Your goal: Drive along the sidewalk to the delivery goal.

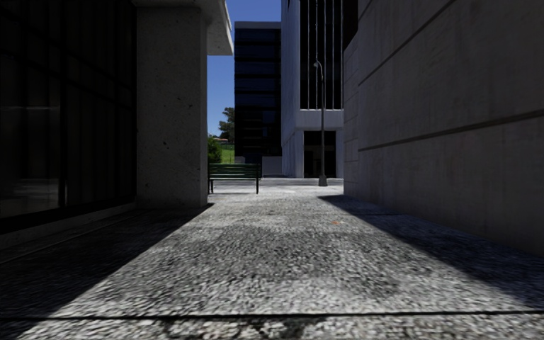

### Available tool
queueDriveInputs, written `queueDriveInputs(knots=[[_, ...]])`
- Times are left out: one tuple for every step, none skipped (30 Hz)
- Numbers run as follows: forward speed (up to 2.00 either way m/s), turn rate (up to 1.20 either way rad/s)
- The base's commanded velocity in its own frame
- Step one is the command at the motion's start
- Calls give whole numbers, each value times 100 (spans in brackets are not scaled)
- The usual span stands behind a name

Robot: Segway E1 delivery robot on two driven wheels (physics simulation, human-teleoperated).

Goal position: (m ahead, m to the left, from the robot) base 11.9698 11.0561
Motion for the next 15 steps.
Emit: queueDriveInputs(knots=[[200,0],[200,0],[200,0],[200,0],[200,0],[200,0],[200,0],[200,0],[200,0],[200,0],[200,0],[200,0],[200,0],[200,0],[200,0]])
